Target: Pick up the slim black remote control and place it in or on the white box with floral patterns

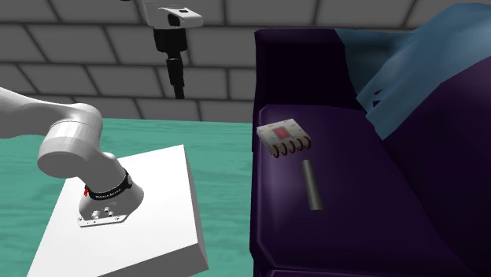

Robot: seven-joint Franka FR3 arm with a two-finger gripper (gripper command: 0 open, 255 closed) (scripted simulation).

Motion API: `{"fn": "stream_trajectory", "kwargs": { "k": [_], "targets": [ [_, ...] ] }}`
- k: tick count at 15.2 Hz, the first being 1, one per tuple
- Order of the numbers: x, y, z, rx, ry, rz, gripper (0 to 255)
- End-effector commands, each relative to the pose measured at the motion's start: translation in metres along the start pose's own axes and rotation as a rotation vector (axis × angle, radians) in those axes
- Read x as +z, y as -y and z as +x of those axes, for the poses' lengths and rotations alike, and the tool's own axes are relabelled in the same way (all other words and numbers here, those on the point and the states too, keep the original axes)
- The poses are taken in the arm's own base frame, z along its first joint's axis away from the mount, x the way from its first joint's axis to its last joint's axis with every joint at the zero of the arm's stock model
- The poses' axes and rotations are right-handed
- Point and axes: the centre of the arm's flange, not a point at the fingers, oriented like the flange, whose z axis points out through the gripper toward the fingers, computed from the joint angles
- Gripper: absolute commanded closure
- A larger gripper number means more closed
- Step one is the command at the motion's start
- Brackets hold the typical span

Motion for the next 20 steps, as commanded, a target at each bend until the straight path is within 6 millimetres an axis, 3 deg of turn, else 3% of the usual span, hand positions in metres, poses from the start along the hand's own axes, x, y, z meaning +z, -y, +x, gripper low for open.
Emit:
{"fn": "stream_trajectory", "kwargs": {
  "k": [1,10,20],
  "targets": [
    [0.000,0.000,0.000,0.000,0.000,0.000,0],
    [0.054,-0.095,0.055,-0.275,-0.015,0.037,0],
    [0.116,-0.177,0.144,-0.581,-0.032,0.078,0]
  ]
}}
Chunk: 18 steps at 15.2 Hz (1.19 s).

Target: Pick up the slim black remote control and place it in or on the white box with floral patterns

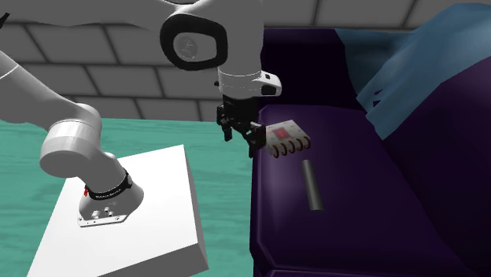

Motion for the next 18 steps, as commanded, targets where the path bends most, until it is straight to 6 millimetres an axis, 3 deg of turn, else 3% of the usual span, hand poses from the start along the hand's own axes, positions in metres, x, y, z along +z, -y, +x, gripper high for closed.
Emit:
{"fn": "stream_trajectory", "kwargs": {
  "k": [1,9,18],
  "targets": [
    [0.010,-0.022,0.007,-0.066,-0.003,0.007,0],
    [0.059,-0.104,0.060,-0.311,-0.017,0.040,0],
    [0.115,-0.176,0.142,-0.586,-0.032,0.077,0]
  ]
}}
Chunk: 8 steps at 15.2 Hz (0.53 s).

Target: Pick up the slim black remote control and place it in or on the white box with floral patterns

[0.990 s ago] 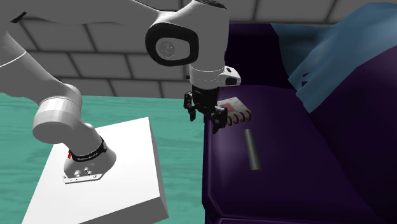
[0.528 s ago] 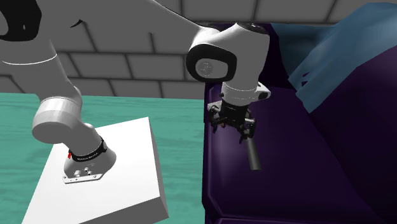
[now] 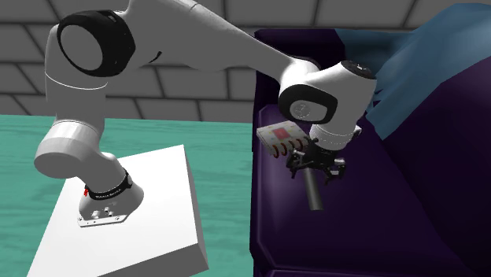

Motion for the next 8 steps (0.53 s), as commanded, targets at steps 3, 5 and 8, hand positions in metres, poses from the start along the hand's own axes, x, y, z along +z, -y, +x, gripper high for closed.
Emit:
{"fn": "stream_trajectory", "kwargs": {
  "k": [3,5,8],
  "targets": [
    [0.013,-0.034,0.015,-0.098,-0.007,0.013,0],
    [0.024,-0.034,0.015,-0.098,-0.007,0.013,0],
    [0.040,-0.033,0.015,-0.098,-0.007,0.013,0]
  ]
}}
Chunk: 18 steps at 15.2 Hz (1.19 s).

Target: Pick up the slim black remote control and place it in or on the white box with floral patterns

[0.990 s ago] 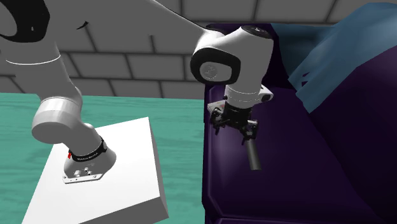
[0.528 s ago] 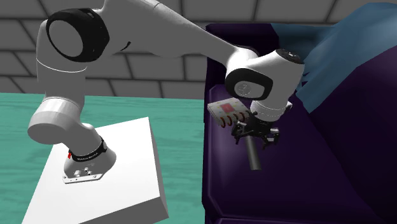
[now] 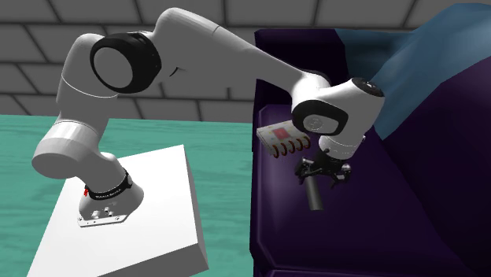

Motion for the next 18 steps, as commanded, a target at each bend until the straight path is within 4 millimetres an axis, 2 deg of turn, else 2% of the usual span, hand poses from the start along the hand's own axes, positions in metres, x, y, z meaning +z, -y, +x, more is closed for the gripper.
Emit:
{"fn": "stream_trajectory", "kwargs": {
  "k": [1,2,10,11,18],
  "targets": [
    [0.0098,-0.0004,-0.0001,-0.001,0.000,-0.001,0],
    [0.0181,-0.0004,-0.0001,-0.001,0.000,-0.001,0],
    [0.0180,-0.0004,-0.0001,-0.001,0.000,0.000,0],
    [0.0180,-0.0004,-0.0001,-0.001,0.000,0.000,255],
    [0.0175,0.0000,0.0000,-0.001,0.000,0.000,255]
  ]
}}
